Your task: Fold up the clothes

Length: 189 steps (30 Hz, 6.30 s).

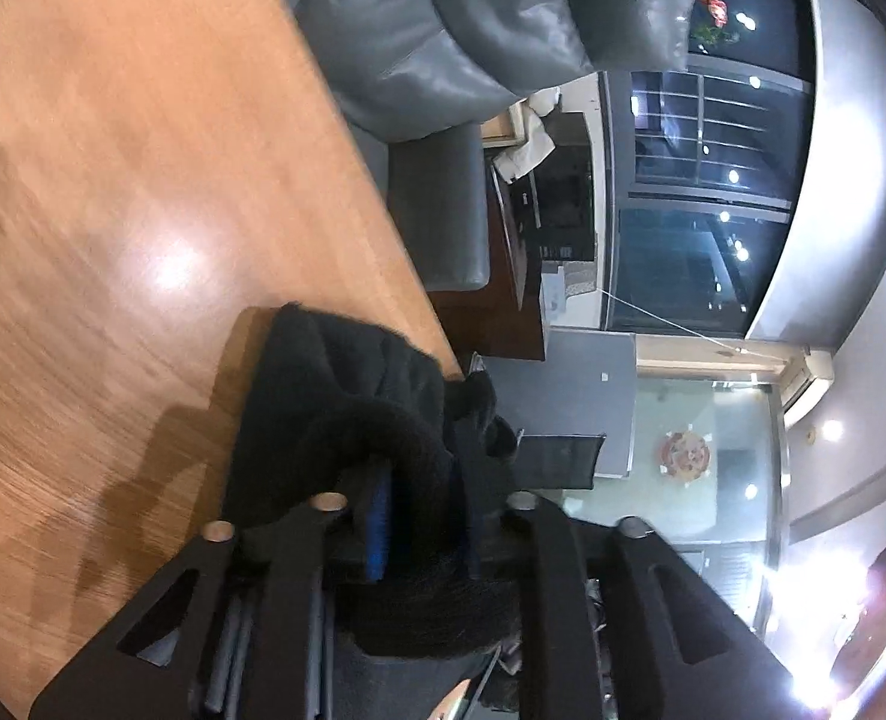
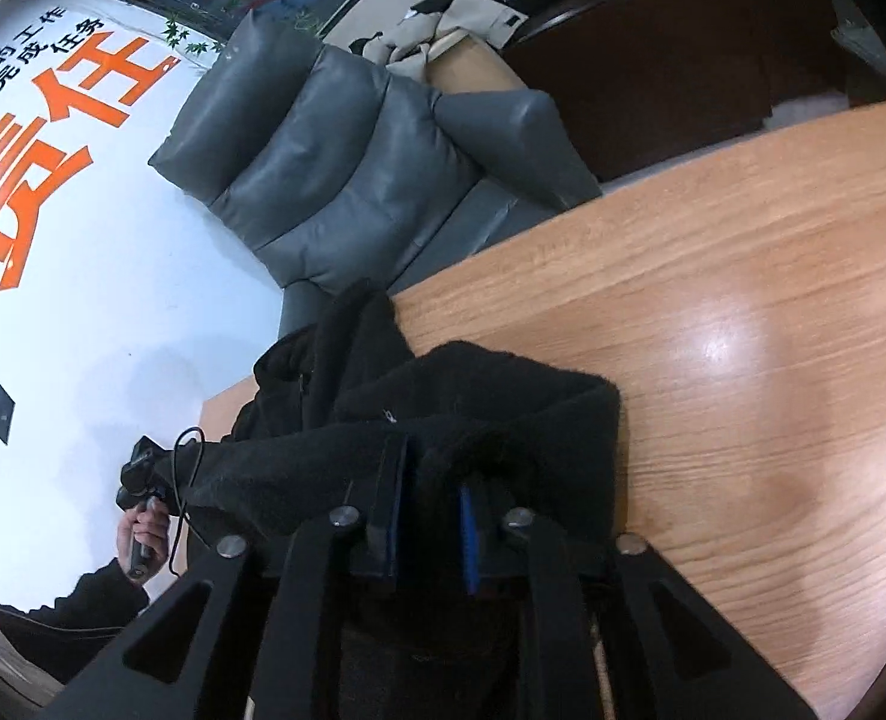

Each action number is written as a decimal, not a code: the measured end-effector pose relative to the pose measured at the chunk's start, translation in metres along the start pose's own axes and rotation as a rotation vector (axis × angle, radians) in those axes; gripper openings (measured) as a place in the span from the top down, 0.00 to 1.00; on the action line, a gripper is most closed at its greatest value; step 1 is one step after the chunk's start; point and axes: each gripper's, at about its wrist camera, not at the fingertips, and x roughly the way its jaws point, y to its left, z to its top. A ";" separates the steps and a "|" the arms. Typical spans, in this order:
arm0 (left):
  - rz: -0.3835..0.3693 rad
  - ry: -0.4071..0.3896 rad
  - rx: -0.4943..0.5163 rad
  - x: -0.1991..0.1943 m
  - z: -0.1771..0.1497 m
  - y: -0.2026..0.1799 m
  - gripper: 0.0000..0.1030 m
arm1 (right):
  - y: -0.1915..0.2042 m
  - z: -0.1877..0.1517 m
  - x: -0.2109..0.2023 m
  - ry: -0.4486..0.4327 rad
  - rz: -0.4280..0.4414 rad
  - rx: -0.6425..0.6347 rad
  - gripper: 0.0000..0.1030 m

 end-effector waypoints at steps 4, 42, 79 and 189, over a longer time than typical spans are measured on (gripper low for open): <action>0.046 -0.059 0.201 -0.028 -0.009 -0.051 0.35 | 0.039 0.003 -0.031 -0.046 0.001 -0.158 0.63; 0.469 0.458 0.864 0.006 -0.136 -0.061 0.25 | 0.105 -0.144 -0.014 0.529 -0.201 -0.789 0.26; 0.299 0.301 0.601 0.045 0.022 -0.039 0.62 | 0.011 -0.027 -0.017 0.198 -0.042 -0.305 0.90; 0.352 0.346 0.763 0.080 -0.198 -0.047 0.39 | 0.165 -0.173 0.006 -0.015 -0.401 -0.506 0.42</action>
